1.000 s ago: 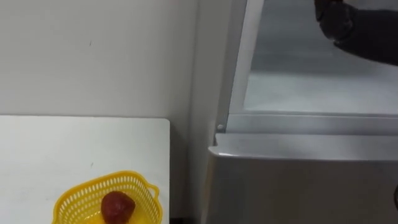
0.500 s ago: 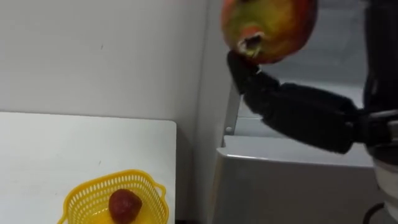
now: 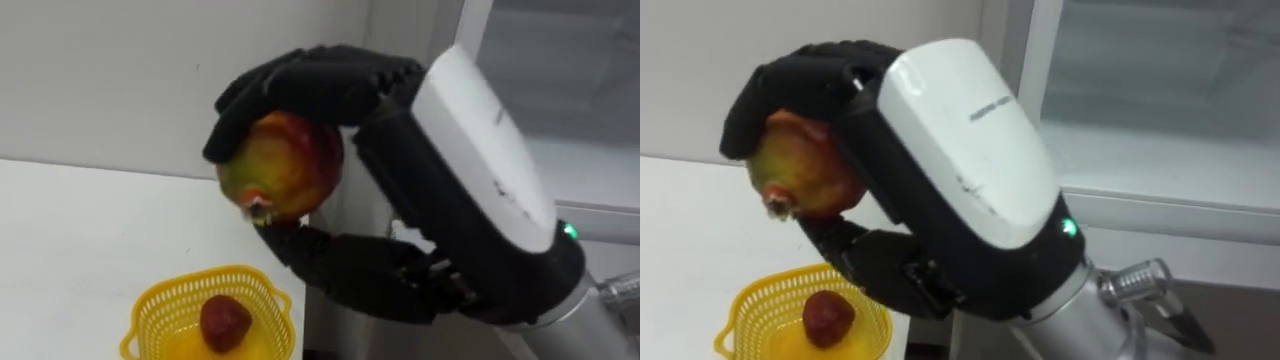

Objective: Retrieve from the upper fridge

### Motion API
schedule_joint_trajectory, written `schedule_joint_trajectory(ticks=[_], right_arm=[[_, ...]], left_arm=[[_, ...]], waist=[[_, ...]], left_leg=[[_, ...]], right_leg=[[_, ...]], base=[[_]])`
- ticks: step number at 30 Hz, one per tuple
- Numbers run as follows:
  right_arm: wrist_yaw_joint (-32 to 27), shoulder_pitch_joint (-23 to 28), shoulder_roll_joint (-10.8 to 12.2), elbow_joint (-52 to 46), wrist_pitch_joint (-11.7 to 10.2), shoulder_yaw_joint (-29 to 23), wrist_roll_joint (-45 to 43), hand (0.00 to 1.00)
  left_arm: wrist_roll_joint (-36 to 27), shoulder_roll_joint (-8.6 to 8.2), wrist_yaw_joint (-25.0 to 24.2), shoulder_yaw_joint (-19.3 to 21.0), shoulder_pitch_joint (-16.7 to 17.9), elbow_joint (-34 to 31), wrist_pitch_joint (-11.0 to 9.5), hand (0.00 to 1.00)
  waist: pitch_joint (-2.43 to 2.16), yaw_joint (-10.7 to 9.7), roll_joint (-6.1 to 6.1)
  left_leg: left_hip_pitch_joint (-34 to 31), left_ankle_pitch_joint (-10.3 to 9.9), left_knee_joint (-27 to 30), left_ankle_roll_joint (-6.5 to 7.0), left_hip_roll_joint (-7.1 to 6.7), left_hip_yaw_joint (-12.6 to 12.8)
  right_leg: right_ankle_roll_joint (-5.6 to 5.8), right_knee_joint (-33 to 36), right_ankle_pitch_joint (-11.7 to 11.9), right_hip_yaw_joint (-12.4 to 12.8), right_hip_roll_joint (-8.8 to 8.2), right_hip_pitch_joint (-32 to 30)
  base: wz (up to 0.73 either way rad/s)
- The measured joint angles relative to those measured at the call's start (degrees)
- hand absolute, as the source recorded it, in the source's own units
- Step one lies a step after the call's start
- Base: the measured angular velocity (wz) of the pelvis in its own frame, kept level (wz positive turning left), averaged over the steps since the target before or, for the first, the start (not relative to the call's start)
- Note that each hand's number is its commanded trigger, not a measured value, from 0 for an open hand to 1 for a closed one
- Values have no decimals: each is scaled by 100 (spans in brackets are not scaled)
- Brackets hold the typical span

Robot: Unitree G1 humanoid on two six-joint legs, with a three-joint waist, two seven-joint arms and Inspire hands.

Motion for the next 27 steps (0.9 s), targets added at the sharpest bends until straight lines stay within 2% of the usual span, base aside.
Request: schedule_joint_trajectory(ticks=[4,7,10,11,16,20,25,27], right_arm=[[98,-30,243,228,-9,136,-253,100],[147,-159,375,640,7,440,-482,100],[196,-198,435,1155,3,682,-666,100],[219,-198,441,1307,97,728,-721,100],[279,-198,468,1713,339,778,-827,100],[310,-199,534,1890,481,869,-980,100],[322,-204,543,2330,506,875,-997,100],[325,-210,573,2586,600,910,-1023,100]], left_arm=[[74,0,-23,6,20,-1,0,0],[87,3,-28,-39,-36,-4,0,0],[114,-52,-7,-38,-76,3,0,0],[113,-80,-2,-35,-88,-5,0,0],[115,-94,-14,-38,-99,-6,14,0],[204,-79,-22,-20,-119,-5,19,0],[235,-79,-10,-28,-106,13,18,0],[235,-76,3,-28,-122,10,20,0]], waist=[[7,166,-11],[21,234,16],[74,359,98],[78,393,111],[68,511,95],[26,564,35],[28,686,33],[28,717,25]], left_leg=[[-27,0,-10,0,1,-83],[-76,4,-5,-7,-5,-150],[-75,11,-1,-13,-8,-155],[-106,12,-1,-12,-12,-155],[-147,12,-13,-11,-10,-174],[-200,12,1,-11,-16,-205],[-157,13,7,-9,-37,-287],[-159,14,7,-8,-52,-315]], right_leg=[[0,-12,0,-69,-3,11],[0,-94,0,-126,-3,32],[0,-95,0,-135,-5,39],[2,-95,-2,-137,-10,9],[12,-97,-9,-156,-11,-24],[12,-97,-9,-170,-18,-55],[17,-101,-11,-165,-39,-2],[37,-94,-24,-154,-56,7]], base=[[9],[10],[2],[0],[2],[2],[4],[9]])
